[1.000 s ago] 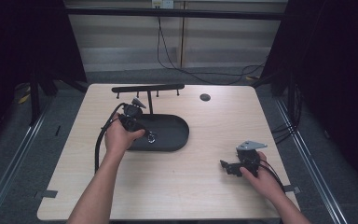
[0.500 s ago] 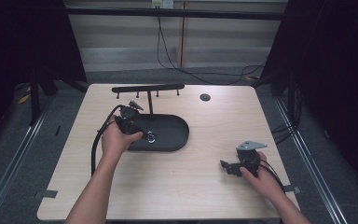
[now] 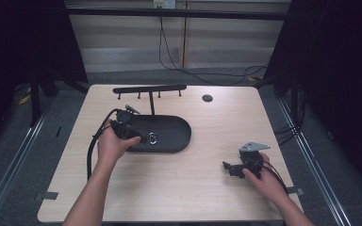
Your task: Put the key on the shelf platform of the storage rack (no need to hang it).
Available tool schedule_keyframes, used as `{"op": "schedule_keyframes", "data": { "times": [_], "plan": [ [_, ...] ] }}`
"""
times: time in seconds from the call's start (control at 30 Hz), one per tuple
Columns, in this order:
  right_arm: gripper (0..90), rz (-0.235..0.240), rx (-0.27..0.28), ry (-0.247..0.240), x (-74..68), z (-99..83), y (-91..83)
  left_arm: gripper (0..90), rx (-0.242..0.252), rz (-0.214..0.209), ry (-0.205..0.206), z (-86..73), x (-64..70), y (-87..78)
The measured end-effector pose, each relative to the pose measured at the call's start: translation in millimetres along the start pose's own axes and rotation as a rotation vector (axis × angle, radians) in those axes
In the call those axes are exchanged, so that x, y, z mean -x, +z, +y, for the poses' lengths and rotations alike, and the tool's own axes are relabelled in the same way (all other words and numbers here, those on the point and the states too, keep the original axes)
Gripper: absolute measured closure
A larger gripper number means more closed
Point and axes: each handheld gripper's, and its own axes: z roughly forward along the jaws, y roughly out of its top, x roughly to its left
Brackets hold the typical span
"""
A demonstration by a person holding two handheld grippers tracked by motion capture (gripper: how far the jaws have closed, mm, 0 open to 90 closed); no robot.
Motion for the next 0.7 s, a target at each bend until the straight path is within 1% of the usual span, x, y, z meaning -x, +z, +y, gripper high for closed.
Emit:
{"op": "schedule_keyframes", "data": {
  "times": [0.03, 0.13, 0.23, 0.27, 0.3, 0.4, 0.43, 0.47, 0.5, 0.57, 0.7],
  "plan": [
    [12.3, 0.0, 0.002, -0.003, 0.2, 0.0, 0.1, 28.3, -0.001, -0.001, 0.005, -0.9, -0.8, -0.3],
    [12.3, -0.001, 0.0, 0.001, -0.2, -0.1, -0.1, 26.3, 0.011, -0.003, -0.001, -4.3, -1.6, -0.6],
    [12.3, -0.001, 0.004, -0.004, 0.1, -0.2, 0.1, 23.8, 0.018, -0.006, 0.007, -7.3, -2.7, -2.6],
    [12.3, -0.001, 0.002, -0.001, 0.0, -0.2, 0.0, 23.2, 0.023, -0.001, 0.002, -8.6, -2.5, -3.4],
    [12.2, -0.001, 0.004, -0.004, 0.1, -0.2, 0.1, 22.5, 0.024, -0.004, 0.01, -9.6, -3.2, -4.5],
    [12.2, -0.001, 0.004, -0.004, 0.1, -0.2, 0.1, 21.9, 0.033, 0.002, 0.012, -13.1, -4.3, -6.6],
    [12.2, -0.001, 0.004, -0.003, 0.1, -0.2, 0.0, 21.6, 0.031, -0.003, 0.013, -14.8, -5.2, -7.8],
    [12.3, -0.001, 0.003, -0.001, 0.0, -0.2, 0.0, 21.4, 0.038, -0.004, 0.004, -16.3, -5.2, -8.0],
    [12.3, -0.001, 0.003, -0.002, 0.0, -0.2, 0.0, 21.1, 0.035, -0.002, 0.012, -17.6, -6.2, -8.8],
    [12.2, -0.001, 0.002, -0.001, 0.0, -0.2, 0.0, 20.9, 0.039, -0.004, 0.002, -20.4, -7.2, -9.2],
    [12.3, -0.001, 0.003, -0.002, 0.0, -0.2, 0.0, 20.1, 0.044, -0.002, 0.004, -25.8, -9.5, -11.7]
  ]
}}
